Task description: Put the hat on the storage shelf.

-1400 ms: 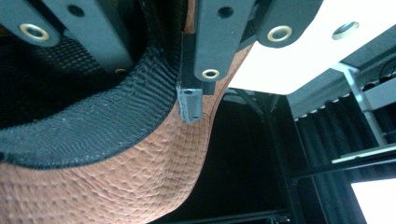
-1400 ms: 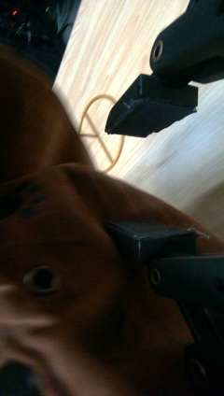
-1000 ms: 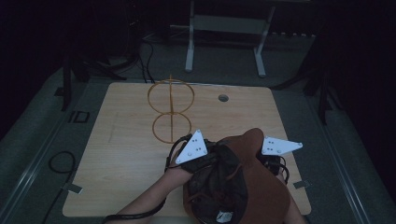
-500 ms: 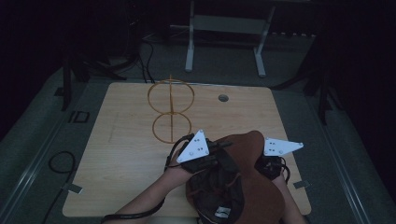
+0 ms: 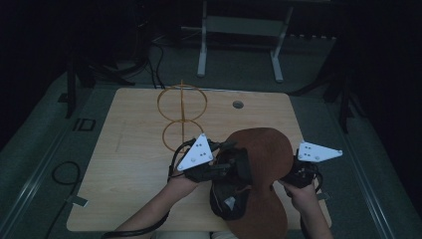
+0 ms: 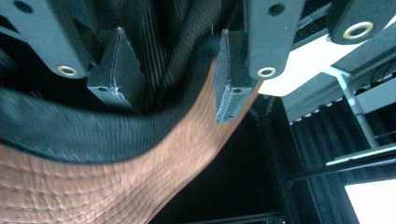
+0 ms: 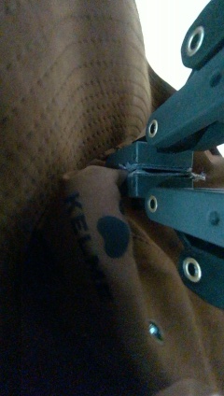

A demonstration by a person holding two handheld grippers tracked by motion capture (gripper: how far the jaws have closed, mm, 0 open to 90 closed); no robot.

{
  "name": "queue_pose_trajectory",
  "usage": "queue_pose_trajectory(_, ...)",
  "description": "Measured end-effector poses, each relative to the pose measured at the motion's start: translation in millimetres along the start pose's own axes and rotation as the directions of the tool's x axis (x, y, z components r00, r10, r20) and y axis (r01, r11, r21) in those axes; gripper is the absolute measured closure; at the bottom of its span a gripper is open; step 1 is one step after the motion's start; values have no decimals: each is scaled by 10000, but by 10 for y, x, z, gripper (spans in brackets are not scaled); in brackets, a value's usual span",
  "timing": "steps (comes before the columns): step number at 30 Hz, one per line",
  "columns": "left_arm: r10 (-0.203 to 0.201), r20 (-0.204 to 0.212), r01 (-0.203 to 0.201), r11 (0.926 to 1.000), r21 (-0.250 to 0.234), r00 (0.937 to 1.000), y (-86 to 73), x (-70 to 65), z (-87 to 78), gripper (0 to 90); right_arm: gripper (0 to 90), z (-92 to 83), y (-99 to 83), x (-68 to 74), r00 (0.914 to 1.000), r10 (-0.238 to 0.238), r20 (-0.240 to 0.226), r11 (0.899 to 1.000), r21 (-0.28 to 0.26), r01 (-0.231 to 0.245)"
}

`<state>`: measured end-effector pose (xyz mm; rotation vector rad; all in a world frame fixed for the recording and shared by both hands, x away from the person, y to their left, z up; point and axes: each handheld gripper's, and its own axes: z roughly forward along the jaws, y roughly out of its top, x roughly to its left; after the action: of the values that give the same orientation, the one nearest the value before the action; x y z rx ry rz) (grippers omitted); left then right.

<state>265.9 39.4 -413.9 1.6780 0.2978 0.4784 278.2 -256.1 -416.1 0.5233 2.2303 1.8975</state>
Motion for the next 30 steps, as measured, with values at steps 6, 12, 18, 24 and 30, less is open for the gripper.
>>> queue_pose_trajectory(6, -558, -491, 564, 9983, 126, 9972, -154, 117, -162, 515, 882, -144, 36, -103, 9979, 259, 592, 9991, -360, -238)
queue_pose_trajectory(12, -803, -870, 852, 9949, 538, 9930, -371, 197, -358, 506, 882, -227, 108, -192, 9909, 357, 1295, 9986, -443, -302)
queue_pose_trajectory(18, -996, -1569, 1137, 9900, 833, 9826, -619, 237, -600, 485, 881, -276, 153, -293, 9767, 524, 2081, 9968, -702, -385)
queue_pose_trajectory(24, -1333, -2039, 1588, 9807, 1141, 9699, -885, 258, -831, 485, 881, -269, 234, -409, 9641, 698, 2563, 9942, -972, -461)
queue_pose_trajectory(30, -1742, -2935, 2143, 9705, 1103, 9400, -1122, 273, -1067, 344, 881, -166, 348, -513, 9485, 628, 3105, 9924, -1206, -263)
